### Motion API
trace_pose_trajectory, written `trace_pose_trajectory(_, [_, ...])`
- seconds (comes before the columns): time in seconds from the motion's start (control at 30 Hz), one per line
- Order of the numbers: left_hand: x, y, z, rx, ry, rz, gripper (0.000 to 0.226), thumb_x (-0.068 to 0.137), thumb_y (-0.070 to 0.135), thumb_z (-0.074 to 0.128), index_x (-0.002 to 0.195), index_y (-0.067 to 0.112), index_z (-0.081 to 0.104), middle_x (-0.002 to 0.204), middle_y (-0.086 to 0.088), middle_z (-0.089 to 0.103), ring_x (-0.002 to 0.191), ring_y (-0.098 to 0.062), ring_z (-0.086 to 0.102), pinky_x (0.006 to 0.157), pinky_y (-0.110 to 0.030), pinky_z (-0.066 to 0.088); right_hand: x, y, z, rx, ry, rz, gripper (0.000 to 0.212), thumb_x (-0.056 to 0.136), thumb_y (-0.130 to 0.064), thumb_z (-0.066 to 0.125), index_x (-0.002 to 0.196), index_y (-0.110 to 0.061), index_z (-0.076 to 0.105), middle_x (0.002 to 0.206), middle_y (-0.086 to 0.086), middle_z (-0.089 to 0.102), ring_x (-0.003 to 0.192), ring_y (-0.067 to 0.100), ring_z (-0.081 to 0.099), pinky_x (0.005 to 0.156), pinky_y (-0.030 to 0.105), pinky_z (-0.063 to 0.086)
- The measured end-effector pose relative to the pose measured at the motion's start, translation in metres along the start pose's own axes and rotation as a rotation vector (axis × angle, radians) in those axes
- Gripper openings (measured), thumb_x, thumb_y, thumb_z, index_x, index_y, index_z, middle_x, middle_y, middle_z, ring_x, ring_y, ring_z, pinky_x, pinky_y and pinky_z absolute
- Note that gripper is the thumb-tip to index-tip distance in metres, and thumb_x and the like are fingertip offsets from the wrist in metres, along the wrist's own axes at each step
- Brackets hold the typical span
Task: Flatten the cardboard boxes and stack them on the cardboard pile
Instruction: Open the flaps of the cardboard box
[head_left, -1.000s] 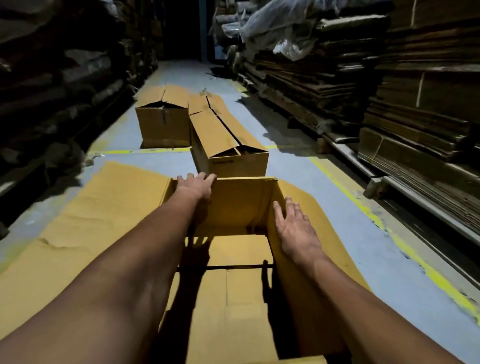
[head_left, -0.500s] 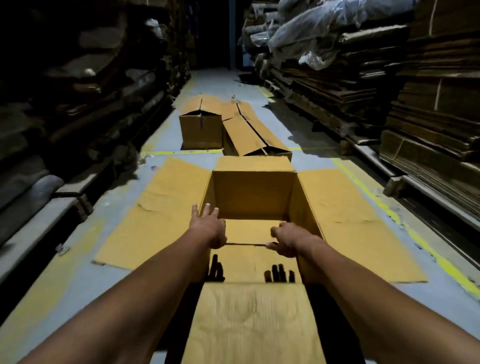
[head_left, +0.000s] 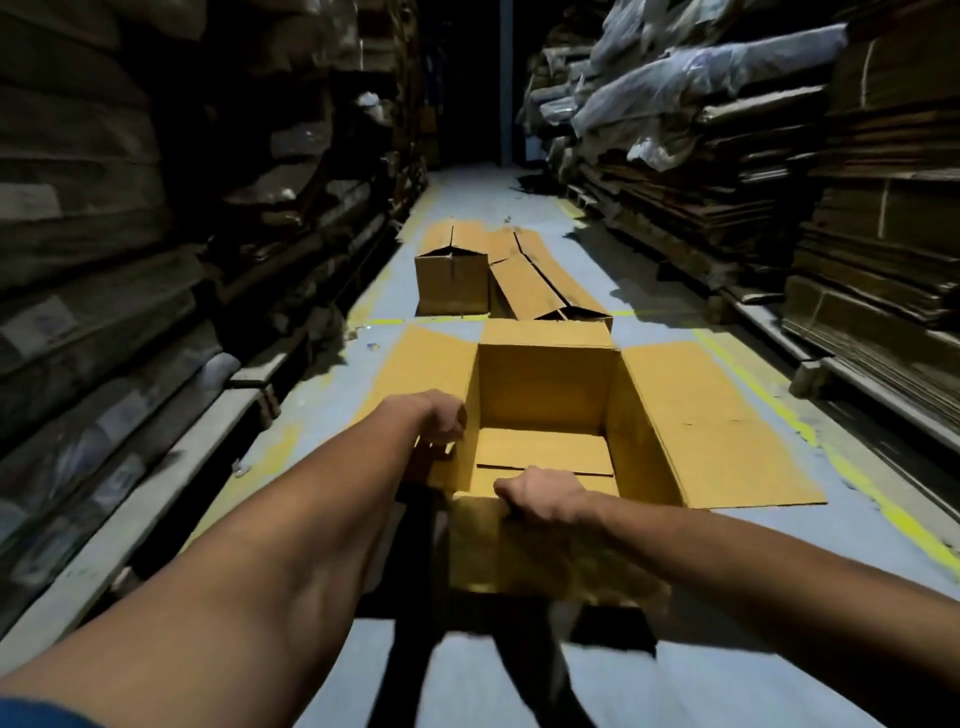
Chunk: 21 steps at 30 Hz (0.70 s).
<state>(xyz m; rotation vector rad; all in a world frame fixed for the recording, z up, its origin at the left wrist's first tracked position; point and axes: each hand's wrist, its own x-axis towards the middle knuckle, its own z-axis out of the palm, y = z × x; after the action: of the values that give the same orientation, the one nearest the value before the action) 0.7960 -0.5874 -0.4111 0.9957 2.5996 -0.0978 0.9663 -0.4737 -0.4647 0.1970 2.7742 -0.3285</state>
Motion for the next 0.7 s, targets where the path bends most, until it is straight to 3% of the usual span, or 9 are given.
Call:
trace_pose_trajectory(0.03, [-0.002,-0.003,-0.004,0.004,0.057,-0.012,0.024,0.101,0.021,0.061,0.121,0.016,0.072,0.114,-0.006,0.072,0.089,-0.024,0.064,0.078,-0.034,0.053,-0.002,0.003,-0.002,0.03,0.029,0.01,0.03,0.113,-0.034,0.039,0.135,-0.023,0.056,0.12,0.01,0.064,0.111,0.027,0.064,0.09,0.037,0.054])
trace_pose_trajectory(0.1, [-0.008,-0.005,-0.012,0.003,0.189,-0.046,0.018,0.1,0.028,0.058,0.113,0.022,0.07,0.115,-0.006,0.072,0.095,-0.027,0.065,0.084,-0.038,0.058,-0.005,0.01,-0.011,0.026,0.109,-0.019,0.03,0.111,-0.03,0.044,0.14,-0.029,0.051,0.124,0.007,0.065,0.113,0.028,0.064,0.093,0.041,0.055])
trace_pose_trajectory(0.17, [-0.01,-0.008,-0.02,0.004,0.391,-0.082,0.026,0.103,0.041,0.051,0.116,0.024,0.067,0.121,-0.006,0.068,0.107,-0.03,0.064,0.092,-0.044,0.056,-0.001,0.022,-0.025,-0.042,0.255,-0.099,0.027,0.104,-0.026,0.057,0.128,-0.033,0.049,0.112,0.001,0.066,0.101,0.023,0.063,0.08,0.035,0.054])
trace_pose_trajectory(0.27, [-0.009,-0.012,-0.033,-0.014,0.704,-0.146,0.043,0.104,0.054,0.041,0.127,0.027,0.065,0.131,-0.005,0.063,0.122,-0.031,0.057,0.103,-0.049,0.046,0.005,0.033,-0.055,-0.05,0.436,-0.154,0.011,0.104,-0.038,0.056,0.106,-0.036,0.046,0.097,-0.009,0.062,0.09,0.014,0.058,0.068,0.027,0.044])
trace_pose_trajectory(0.43, [-0.016,-0.01,-0.051,-0.013,0.932,-0.21,0.063,0.099,0.069,0.027,0.115,0.031,0.075,0.13,-0.002,0.065,0.131,-0.027,0.05,0.117,-0.059,0.023,0.011,0.024,-0.076,-0.173,0.846,-0.145,0.041,0.103,-0.069,0.032,0.091,-0.031,0.044,0.081,-0.011,0.056,0.072,0.013,0.054,0.061,0.031,0.043])
trace_pose_trajectory(0.53, [-0.024,-0.014,-0.052,-0.07,1.117,-0.161,0.053,0.1,0.063,0.031,0.111,0.031,0.072,0.133,-0.001,0.061,0.136,-0.024,0.043,0.123,-0.06,0.014,0.013,0.014,-0.098,-0.126,1.022,-0.1,0.048,0.102,-0.073,0.029,0.087,-0.031,0.046,0.074,-0.01,0.056,0.066,0.014,0.054,0.059,0.032,0.046])
trace_pose_trajectory(0.7, [-0.037,-0.021,-0.07,-0.303,1.271,-0.085,0.052,0.103,0.054,0.034,0.145,0.034,0.056,0.163,0.001,0.039,0.157,-0.019,0.019,0.126,-0.057,0.004,0.014,0.008,-0.149,0.002,1.17,0.061,0.055,0.102,-0.073,0.031,0.091,-0.027,0.059,0.068,-0.006,0.054,0.063,0.018,0.054,0.052,0.026,0.029])
